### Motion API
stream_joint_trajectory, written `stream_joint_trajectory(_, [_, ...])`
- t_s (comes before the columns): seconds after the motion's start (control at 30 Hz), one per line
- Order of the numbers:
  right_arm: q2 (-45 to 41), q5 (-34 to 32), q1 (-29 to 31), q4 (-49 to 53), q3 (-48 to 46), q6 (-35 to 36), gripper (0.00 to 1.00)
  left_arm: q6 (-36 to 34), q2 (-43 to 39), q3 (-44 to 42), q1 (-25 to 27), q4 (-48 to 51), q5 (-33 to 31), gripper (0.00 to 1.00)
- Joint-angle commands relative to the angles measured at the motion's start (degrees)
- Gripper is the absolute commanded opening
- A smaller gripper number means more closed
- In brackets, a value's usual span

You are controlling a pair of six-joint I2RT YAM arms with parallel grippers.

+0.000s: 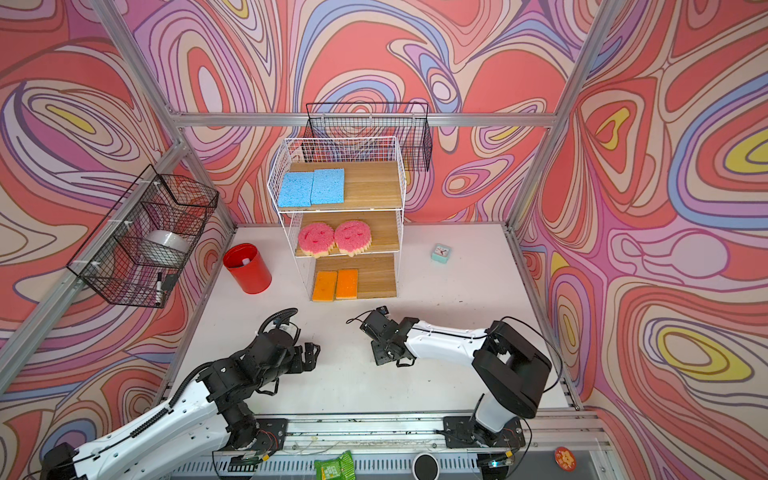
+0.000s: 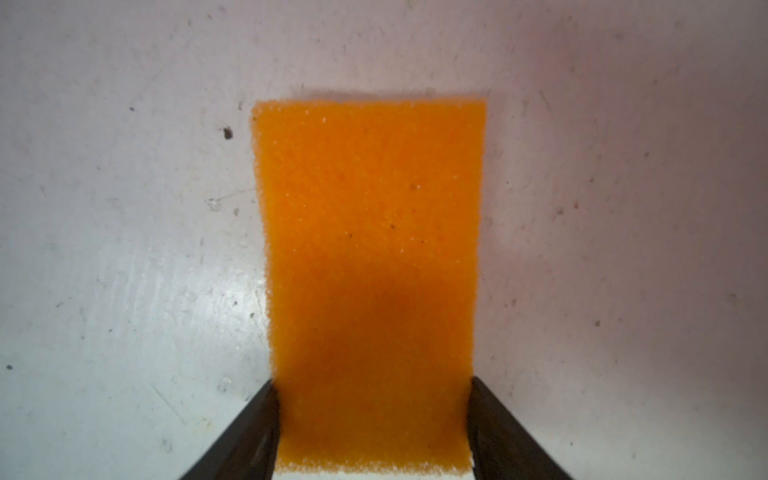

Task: Place and organize the cleaning sponges onto the shelf
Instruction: 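Lower the right gripper and close it on the orange-side-up sponge, then carry the sponge with the right gripper to the bottom shelf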

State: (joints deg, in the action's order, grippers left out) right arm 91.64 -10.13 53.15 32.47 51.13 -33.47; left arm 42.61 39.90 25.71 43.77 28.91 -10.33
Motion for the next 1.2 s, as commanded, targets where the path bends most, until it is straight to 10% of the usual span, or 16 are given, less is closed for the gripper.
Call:
stream_joint_trajectory(0.0, [0.06,-1.62,0.25,0.04,1.96,-0.8,0.7,-0.42,-1.95,-0.23,-0.44,1.84,-0.52,0.94])
stream_joint_trajectory(1.17, [20.1,-11.94,-7.84,-13.29,23.58,0.5,0.69,0.29,-10.08,-3.3,-0.61,4.67,-0.05,0.87])
